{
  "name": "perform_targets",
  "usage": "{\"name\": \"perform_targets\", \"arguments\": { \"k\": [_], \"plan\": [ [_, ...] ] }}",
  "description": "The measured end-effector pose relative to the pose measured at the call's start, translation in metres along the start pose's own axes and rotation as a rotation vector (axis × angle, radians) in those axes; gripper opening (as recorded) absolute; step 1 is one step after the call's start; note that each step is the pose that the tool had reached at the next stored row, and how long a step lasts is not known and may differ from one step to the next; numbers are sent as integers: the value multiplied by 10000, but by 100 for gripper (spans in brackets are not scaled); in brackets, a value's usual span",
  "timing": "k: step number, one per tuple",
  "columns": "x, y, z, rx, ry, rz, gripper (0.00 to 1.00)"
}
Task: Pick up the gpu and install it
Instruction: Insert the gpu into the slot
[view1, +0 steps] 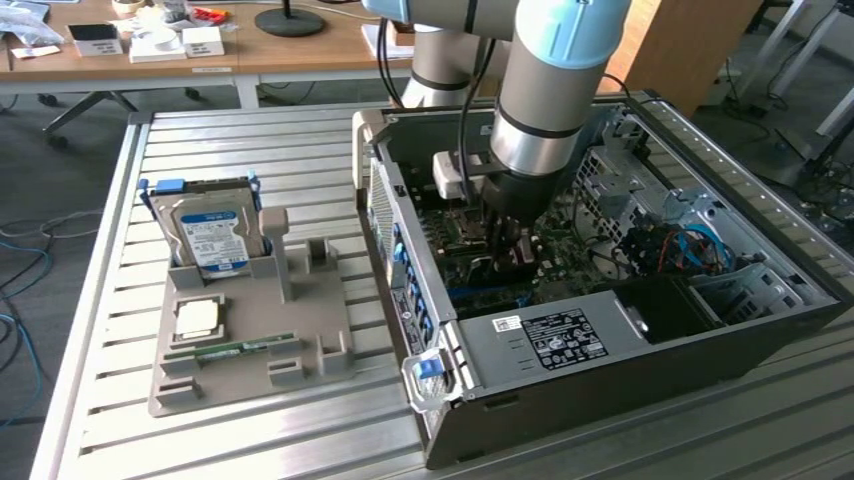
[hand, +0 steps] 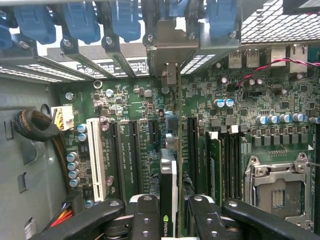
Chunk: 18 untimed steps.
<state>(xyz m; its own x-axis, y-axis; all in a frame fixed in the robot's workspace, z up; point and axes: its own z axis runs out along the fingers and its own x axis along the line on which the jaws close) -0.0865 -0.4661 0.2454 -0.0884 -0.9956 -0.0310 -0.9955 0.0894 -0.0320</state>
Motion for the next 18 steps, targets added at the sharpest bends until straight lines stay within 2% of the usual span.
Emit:
{"name": "perform_targets", "arguments": {
  "k": [10, 14, 18],
  "plan": [
    [-3, -1, -8, 9, -29, 2, 27],
    [-2, -1, -30, 5, -14, 1, 27],
    [-3, 0, -29, 3, -25, 1, 27]
  ]
}}
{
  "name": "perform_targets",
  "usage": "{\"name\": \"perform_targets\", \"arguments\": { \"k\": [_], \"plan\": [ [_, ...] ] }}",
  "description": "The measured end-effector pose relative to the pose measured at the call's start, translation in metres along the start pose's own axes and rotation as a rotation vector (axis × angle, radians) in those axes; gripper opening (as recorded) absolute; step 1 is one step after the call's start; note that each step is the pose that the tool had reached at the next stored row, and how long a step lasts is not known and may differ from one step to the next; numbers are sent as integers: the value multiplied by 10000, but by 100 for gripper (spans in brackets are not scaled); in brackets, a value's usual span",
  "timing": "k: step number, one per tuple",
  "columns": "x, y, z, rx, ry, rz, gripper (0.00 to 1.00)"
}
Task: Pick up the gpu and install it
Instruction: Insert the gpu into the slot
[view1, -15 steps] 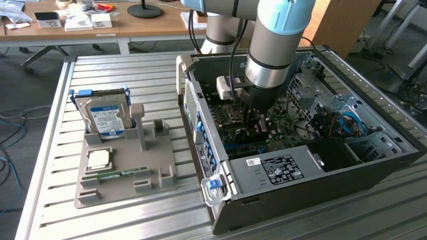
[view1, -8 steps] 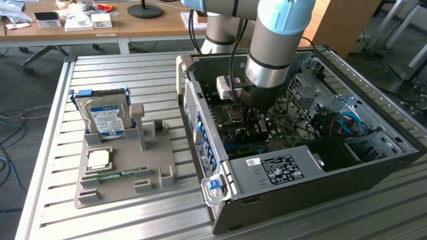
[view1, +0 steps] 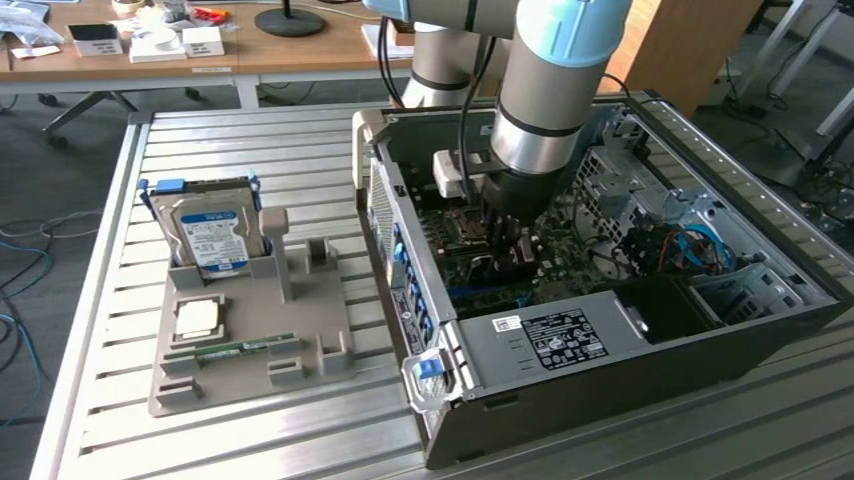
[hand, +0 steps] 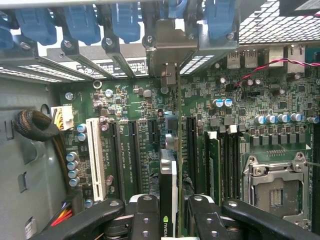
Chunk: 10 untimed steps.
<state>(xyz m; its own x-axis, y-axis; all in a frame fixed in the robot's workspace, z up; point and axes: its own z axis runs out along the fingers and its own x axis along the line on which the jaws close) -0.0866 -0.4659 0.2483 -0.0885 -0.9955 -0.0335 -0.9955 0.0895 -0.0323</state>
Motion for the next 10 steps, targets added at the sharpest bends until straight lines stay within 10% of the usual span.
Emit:
{"name": "perform_targets", "arguments": {
  "k": [10],
  "plan": [
    [1, 6, 13, 13, -19, -78, 27]
  ]
}}
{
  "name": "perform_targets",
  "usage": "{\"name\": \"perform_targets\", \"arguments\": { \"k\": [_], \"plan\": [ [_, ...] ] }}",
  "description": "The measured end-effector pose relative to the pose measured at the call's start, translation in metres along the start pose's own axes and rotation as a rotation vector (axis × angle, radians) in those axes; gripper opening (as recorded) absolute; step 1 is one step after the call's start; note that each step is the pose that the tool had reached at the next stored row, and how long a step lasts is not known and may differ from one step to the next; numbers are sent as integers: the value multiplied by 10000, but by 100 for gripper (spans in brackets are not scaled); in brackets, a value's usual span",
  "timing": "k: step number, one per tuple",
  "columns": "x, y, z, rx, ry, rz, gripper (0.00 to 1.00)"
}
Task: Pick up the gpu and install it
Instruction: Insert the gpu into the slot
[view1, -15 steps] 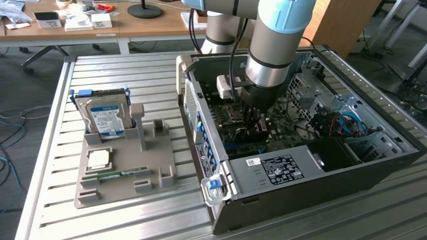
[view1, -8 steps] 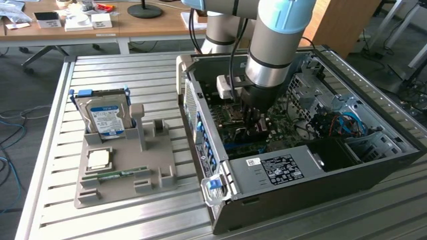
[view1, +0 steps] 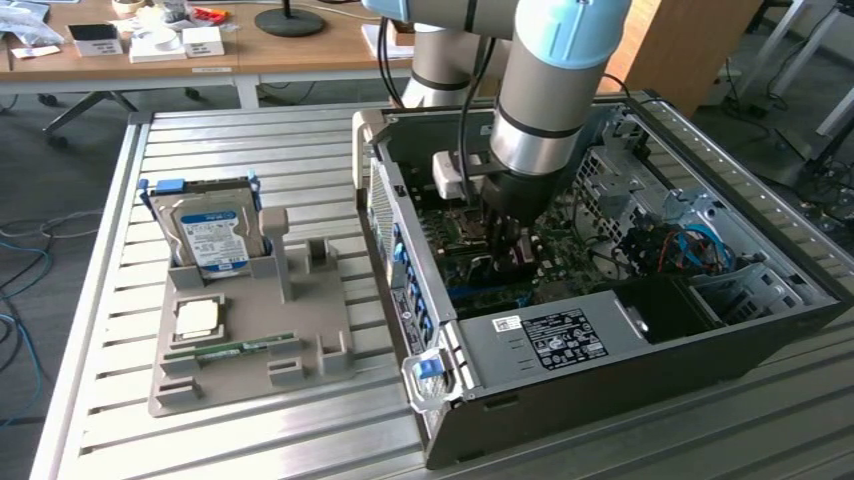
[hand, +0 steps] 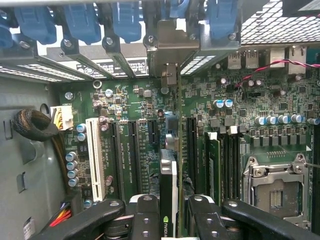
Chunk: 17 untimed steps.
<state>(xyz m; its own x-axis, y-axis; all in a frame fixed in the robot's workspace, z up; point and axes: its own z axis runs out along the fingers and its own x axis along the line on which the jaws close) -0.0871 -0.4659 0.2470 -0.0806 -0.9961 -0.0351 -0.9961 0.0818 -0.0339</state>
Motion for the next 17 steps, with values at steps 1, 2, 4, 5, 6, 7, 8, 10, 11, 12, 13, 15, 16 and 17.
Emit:
{"name": "perform_targets", "arguments": {
  "k": [1, 2, 4, 5, 6, 7, 8, 10, 11, 12, 13, 15, 16, 17],
  "plan": [
    [0, 1, 2, 1, 0, -16, 27],
    [0, 1, 2, 1, 0, -32, 27],
    [0, 3, 3, 1, -1, -60, 27],
    [0, 3, 3, 2, -8, -68, 27],
    [0, 4, 4, 2, -15, -72, 27],
    [0, 5, 4, 3, -17, -75, 27],
    [1, 7, 3, 3, -21, -77, 27],
    [0, 11, 3, 6, -28, -81, 27],
    [1, 13, 3, 7, -30, -82, 27],
    [1, 15, 3, 8, -32, -84, 27],
    [1, 16, 3, 10, -33, -85, 27],
    [3, 21, 8, 17, -33, -85, 27],
    [3, 24, 11, 20, -29, -87, 27],
    [4, 27, 13, 23, -28, -89, 27]
  ]
}}
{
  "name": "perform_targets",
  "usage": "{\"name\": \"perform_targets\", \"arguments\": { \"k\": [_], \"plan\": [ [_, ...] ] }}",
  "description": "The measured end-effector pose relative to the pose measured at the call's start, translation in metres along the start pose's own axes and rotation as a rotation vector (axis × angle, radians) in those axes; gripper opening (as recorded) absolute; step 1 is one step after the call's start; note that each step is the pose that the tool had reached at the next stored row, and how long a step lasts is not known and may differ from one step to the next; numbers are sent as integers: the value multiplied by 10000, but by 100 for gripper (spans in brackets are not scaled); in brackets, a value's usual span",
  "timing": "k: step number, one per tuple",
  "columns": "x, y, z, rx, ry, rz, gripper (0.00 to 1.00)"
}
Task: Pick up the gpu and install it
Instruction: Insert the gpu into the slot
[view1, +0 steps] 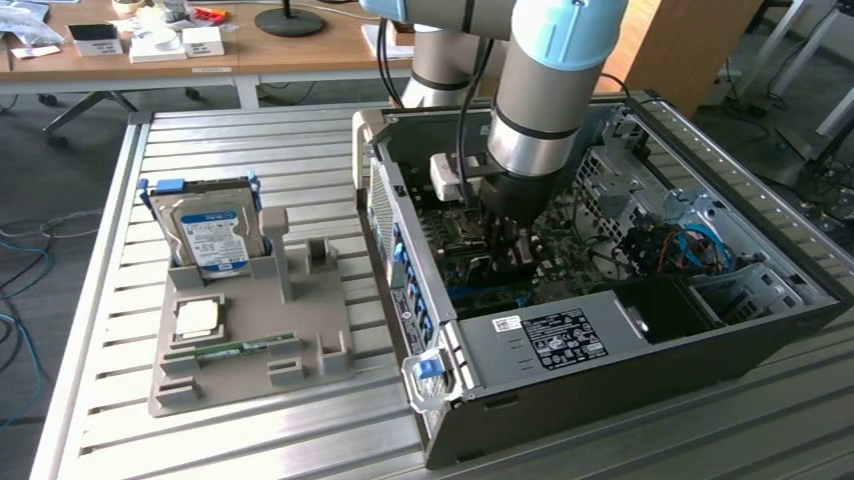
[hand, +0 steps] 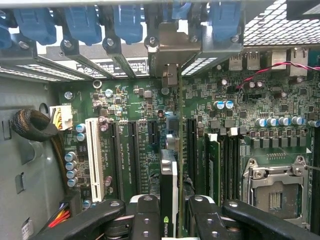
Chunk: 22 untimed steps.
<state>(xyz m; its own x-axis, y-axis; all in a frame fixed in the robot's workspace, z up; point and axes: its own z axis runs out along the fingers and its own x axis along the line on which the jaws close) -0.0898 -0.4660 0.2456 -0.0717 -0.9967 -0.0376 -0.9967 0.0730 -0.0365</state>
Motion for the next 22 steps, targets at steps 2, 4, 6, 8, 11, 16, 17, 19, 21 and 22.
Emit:
{"name": "perform_targets", "arguments": {
  "k": [2, 4, 6, 8, 11, 16, 17, 19, 21, 22],
  "plan": [
    [0, 5, 3, 3, -2, -3, 27],
    [0, 9, 7, 6, -5, -1, 27],
    [0, 10, 7, 4, -4, 0, 27],
    [0, 10, 12, 4, -5, 0, 27],
    [0, 10, 19, 4, -3, 2, 27],
    [0, -1, 23, 5, -6, 1, 27],
    [0, -2, 25, 4, -5, 2, 27],
    [0, -2, 36, 4, -6, 2, 27],
    [1, -2, 45, 4, -4, 0, 27],
    [1, -2, 49, 4, -4, 1, 27]
  ]
}}
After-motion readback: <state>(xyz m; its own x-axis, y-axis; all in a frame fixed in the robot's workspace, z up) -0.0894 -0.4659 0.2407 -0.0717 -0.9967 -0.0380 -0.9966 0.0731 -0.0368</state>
